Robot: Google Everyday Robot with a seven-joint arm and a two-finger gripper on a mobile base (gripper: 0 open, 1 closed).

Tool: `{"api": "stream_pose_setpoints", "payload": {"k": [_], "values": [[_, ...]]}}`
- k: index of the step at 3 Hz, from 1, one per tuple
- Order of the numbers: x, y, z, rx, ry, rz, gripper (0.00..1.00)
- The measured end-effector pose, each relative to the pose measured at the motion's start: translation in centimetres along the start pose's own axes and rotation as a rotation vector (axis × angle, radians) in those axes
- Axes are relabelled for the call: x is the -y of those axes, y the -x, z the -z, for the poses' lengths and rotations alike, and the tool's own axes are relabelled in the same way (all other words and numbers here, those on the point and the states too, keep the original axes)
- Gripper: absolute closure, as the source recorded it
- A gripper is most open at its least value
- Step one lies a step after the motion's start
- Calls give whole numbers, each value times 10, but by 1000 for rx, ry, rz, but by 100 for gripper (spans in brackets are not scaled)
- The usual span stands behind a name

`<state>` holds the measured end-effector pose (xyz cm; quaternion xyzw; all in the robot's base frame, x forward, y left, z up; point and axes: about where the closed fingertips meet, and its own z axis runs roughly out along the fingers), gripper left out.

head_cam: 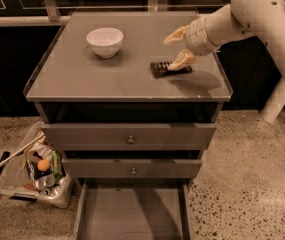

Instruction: Pick rxbar chocolate from bottom drawer and place on counter

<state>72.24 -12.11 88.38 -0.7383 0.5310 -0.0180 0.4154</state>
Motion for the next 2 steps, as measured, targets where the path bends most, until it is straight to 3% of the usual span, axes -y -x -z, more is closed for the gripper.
{"api": "stream_pose_setpoints", "payload": {"k": [1,2], "values": [[0,0,0,0,0,0,0],[0,0,0,0,0,0,0]]}}
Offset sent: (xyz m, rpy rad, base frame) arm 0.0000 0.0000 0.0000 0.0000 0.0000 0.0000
